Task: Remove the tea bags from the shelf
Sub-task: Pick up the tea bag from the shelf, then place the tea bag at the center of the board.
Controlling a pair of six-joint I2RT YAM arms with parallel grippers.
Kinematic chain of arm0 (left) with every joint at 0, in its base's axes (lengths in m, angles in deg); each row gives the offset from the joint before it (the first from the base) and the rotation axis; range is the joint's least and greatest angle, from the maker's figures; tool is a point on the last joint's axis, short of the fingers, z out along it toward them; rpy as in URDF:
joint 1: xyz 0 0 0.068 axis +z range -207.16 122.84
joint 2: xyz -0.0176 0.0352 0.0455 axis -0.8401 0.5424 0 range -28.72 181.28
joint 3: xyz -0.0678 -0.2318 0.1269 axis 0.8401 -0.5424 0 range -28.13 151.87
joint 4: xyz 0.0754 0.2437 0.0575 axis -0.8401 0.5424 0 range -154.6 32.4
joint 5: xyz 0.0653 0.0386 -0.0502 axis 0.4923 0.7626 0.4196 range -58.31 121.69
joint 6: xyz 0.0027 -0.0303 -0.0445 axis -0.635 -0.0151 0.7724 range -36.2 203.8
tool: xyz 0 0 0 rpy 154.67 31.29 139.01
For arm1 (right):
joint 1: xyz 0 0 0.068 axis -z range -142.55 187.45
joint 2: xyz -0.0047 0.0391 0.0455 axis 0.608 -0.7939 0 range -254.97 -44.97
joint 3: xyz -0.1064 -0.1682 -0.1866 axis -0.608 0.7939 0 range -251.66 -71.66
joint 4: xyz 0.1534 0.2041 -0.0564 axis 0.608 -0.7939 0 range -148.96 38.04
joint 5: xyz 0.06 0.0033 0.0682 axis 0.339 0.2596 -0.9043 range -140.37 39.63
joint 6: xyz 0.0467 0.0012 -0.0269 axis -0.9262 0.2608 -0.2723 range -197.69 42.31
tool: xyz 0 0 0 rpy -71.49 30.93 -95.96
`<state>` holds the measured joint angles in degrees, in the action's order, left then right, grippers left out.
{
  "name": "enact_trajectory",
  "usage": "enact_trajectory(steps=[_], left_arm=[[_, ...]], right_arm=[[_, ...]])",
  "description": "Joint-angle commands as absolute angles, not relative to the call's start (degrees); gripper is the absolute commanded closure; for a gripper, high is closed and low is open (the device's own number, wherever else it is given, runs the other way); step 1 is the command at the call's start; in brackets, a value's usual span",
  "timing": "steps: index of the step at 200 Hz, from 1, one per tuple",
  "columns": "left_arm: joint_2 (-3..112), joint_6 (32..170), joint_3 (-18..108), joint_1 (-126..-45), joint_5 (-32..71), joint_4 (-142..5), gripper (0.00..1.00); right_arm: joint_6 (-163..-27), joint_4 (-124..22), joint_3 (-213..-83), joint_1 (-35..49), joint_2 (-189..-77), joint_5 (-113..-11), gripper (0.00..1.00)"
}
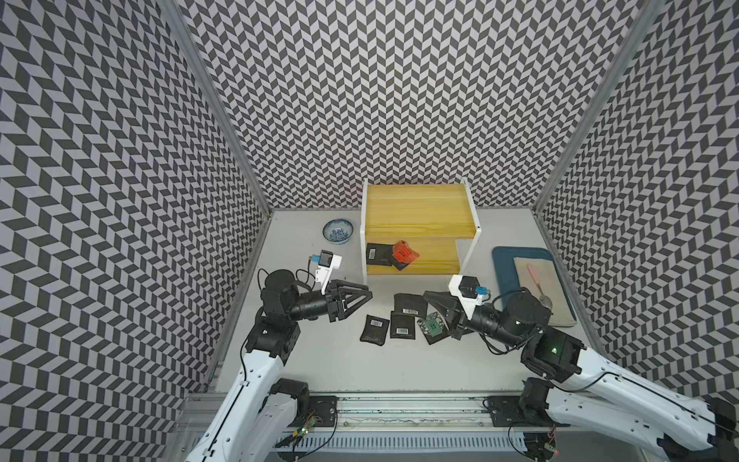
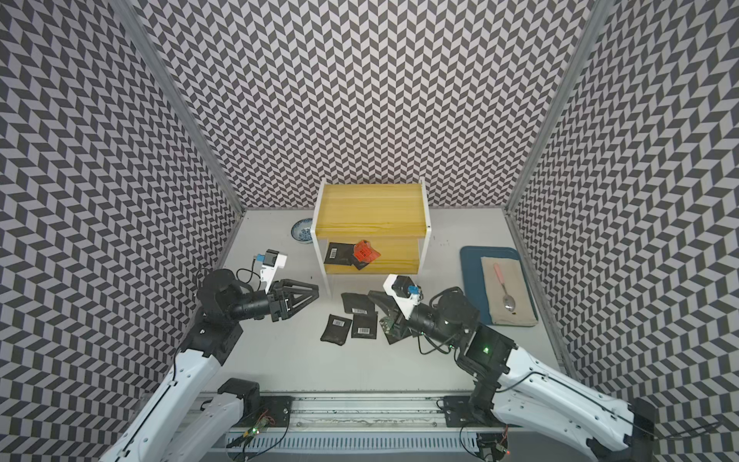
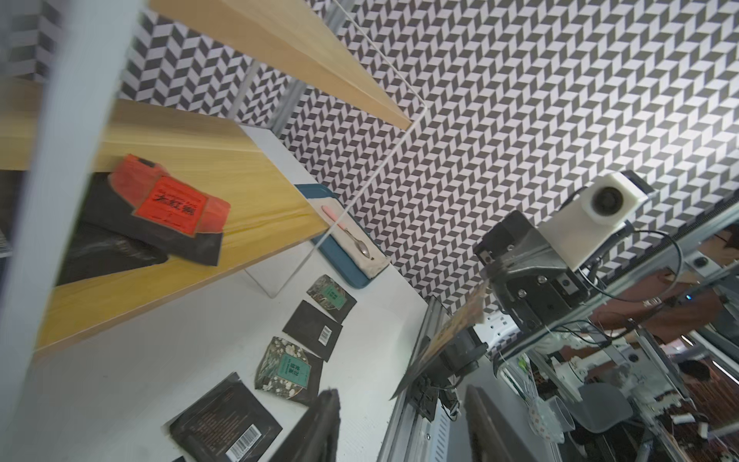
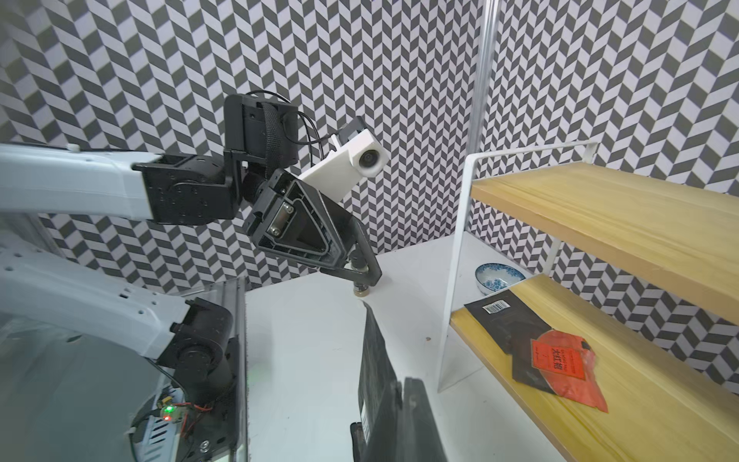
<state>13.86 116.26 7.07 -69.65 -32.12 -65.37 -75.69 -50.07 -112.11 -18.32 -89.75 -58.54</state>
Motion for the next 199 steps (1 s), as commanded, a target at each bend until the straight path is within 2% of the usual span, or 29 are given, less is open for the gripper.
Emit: enact_trajectory(steps=[1, 55, 128, 158, 176, 199], left_arm=[[12.1, 115.9, 6.3, -73.2, -29.8, -70.3, 0.41], [12.2, 117.1, 4.4, -77.3, -25.5, -72.5, 0.39], [16.3, 117.3, 6.9, -87.1, -21.3, -76.7, 0.41], [16.9, 117.2, 7.4, -89.6, -19.8, -77.3, 0.49], [16.7, 117.7, 7.1, -90.2, -19.1, -78.0, 0.65], [17.0, 118.3, 7.0, -90.4, -19.3, -79.0, 0.81]], right_arm=[[-79.0, -46.1, -113.9, -18.5, -89.7, -62.4, 1.0], [-81.6, -43.4, -114.2, -18.6, -89.0, -64.4, 1.0], [-84.1, -39.9, -113.9, -18.6, -89.6, -65.5, 1.0], [-84.3, -39.2, -113.5, -18.5, -89.7, -64.5, 1.0], [-84.3, -39.1, -113.4, -18.6, -89.6, -64.3, 1.0], [-84.7, -38.7, -113.0, -18.6, -89.4, -64.3, 1.0]])
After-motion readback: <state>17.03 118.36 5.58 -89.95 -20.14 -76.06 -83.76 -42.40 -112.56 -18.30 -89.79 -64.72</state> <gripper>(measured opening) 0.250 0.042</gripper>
